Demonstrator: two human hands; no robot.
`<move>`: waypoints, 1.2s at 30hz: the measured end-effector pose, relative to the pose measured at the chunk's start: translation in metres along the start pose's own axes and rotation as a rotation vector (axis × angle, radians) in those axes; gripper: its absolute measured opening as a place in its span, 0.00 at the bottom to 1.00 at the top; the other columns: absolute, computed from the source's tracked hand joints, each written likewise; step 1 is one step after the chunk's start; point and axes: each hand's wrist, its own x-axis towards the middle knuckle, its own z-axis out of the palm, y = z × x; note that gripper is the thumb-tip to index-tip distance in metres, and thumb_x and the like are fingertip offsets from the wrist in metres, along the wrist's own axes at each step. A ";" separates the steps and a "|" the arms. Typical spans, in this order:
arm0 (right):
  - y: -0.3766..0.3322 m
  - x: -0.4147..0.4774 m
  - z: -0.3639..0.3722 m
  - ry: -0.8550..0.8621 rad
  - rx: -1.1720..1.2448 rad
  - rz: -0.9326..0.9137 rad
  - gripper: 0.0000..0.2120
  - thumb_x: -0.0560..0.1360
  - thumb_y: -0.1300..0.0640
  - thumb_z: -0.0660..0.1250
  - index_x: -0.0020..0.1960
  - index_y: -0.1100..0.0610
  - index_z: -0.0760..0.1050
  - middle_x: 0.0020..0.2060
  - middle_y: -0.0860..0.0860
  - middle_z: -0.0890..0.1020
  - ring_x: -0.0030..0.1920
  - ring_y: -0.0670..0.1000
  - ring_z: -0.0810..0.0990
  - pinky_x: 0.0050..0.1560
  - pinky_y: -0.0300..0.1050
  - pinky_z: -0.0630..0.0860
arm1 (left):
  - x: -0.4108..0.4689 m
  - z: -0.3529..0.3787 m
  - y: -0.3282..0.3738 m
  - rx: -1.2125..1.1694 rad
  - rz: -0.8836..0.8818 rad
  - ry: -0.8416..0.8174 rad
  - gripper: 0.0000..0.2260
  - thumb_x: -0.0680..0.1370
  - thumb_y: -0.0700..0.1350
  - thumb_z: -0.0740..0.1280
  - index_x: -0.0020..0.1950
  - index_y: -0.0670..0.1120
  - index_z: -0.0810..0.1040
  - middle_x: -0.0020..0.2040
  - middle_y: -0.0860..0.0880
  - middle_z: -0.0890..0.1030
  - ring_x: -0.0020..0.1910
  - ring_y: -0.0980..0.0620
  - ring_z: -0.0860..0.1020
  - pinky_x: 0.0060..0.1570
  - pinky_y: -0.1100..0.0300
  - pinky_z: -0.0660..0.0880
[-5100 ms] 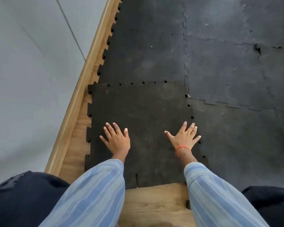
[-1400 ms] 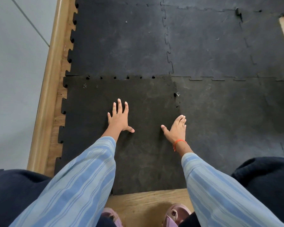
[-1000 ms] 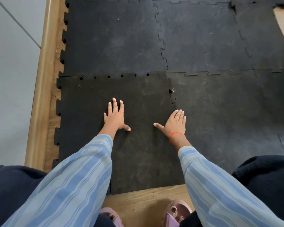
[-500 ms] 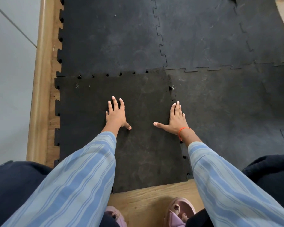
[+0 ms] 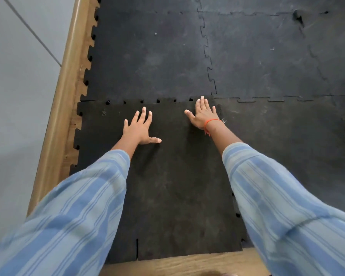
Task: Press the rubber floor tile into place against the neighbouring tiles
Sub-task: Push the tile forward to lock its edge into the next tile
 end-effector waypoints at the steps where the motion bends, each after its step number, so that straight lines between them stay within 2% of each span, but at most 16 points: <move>1: 0.002 0.011 -0.006 0.003 -0.023 0.005 0.38 0.79 0.36 0.45 0.78 0.60 0.39 0.78 0.53 0.39 0.78 0.51 0.38 0.76 0.57 0.40 | 0.008 -0.008 -0.004 0.013 -0.009 0.001 0.55 0.68 0.70 0.67 0.78 0.50 0.35 0.78 0.50 0.32 0.78 0.47 0.38 0.74 0.38 0.47; 5: 0.014 0.032 -0.009 0.015 -0.116 -0.003 0.43 0.76 0.31 0.48 0.78 0.57 0.39 0.79 0.51 0.42 0.78 0.51 0.38 0.76 0.58 0.40 | 0.028 -0.026 -0.010 0.067 -0.021 0.006 0.67 0.57 0.72 0.73 0.78 0.47 0.33 0.78 0.48 0.31 0.78 0.45 0.36 0.73 0.37 0.47; 9: 0.017 0.031 0.000 0.098 -0.142 -0.016 0.42 0.76 0.32 0.49 0.79 0.57 0.43 0.79 0.52 0.46 0.78 0.52 0.41 0.76 0.58 0.43 | 0.035 -0.026 -0.011 0.029 -0.032 0.032 0.68 0.53 0.71 0.76 0.79 0.47 0.39 0.78 0.48 0.33 0.77 0.46 0.35 0.73 0.36 0.48; 12: 0.017 0.029 0.001 0.099 -0.136 -0.017 0.42 0.76 0.32 0.49 0.79 0.57 0.43 0.79 0.52 0.46 0.78 0.52 0.41 0.77 0.57 0.43 | 0.035 -0.025 -0.011 0.000 -0.039 0.036 0.68 0.53 0.69 0.77 0.79 0.46 0.41 0.79 0.48 0.35 0.77 0.46 0.35 0.73 0.36 0.49; 16: 0.017 0.028 0.005 0.053 -0.136 -0.013 0.40 0.77 0.33 0.46 0.78 0.57 0.38 0.78 0.51 0.39 0.78 0.50 0.36 0.76 0.56 0.39 | 0.036 -0.024 -0.011 0.002 -0.022 0.020 0.69 0.53 0.70 0.77 0.79 0.46 0.40 0.78 0.48 0.33 0.77 0.45 0.34 0.72 0.36 0.49; 22: 0.009 0.015 0.031 0.105 -0.143 -0.002 0.39 0.78 0.35 0.43 0.78 0.59 0.36 0.78 0.54 0.37 0.77 0.51 0.35 0.76 0.52 0.36 | 0.030 -0.016 -0.020 -0.048 -0.040 0.051 0.72 0.54 0.72 0.74 0.76 0.41 0.30 0.76 0.44 0.28 0.77 0.45 0.34 0.75 0.41 0.47; 27: 0.016 0.020 0.023 0.024 -0.161 -0.032 0.40 0.78 0.33 0.44 0.78 0.58 0.36 0.77 0.53 0.36 0.77 0.51 0.34 0.76 0.51 0.36 | 0.030 -0.011 -0.022 -0.057 -0.106 0.025 0.73 0.52 0.76 0.70 0.75 0.40 0.28 0.76 0.44 0.27 0.77 0.45 0.33 0.74 0.42 0.45; 32: 0.012 0.022 -0.005 -0.155 -0.157 -0.011 0.41 0.78 0.35 0.48 0.77 0.59 0.35 0.77 0.54 0.35 0.77 0.52 0.35 0.76 0.52 0.39 | 0.028 -0.020 -0.024 -0.062 -0.094 -0.012 0.73 0.52 0.76 0.71 0.76 0.41 0.29 0.76 0.44 0.27 0.76 0.46 0.32 0.75 0.42 0.45; 34: 0.007 0.018 -0.009 -0.135 -0.170 -0.033 0.39 0.79 0.37 0.48 0.78 0.60 0.37 0.78 0.54 0.37 0.78 0.52 0.37 0.76 0.53 0.41 | 0.028 -0.022 -0.022 -0.057 -0.106 -0.015 0.73 0.52 0.75 0.72 0.76 0.41 0.30 0.76 0.44 0.28 0.77 0.46 0.33 0.76 0.42 0.46; 36: -0.013 0.015 -0.005 -0.099 -0.177 -0.144 0.36 0.81 0.41 0.48 0.78 0.60 0.39 0.78 0.54 0.38 0.78 0.52 0.38 0.76 0.53 0.42 | 0.029 -0.026 -0.021 -0.058 -0.111 -0.021 0.73 0.53 0.73 0.74 0.76 0.41 0.31 0.77 0.45 0.29 0.77 0.46 0.33 0.75 0.43 0.47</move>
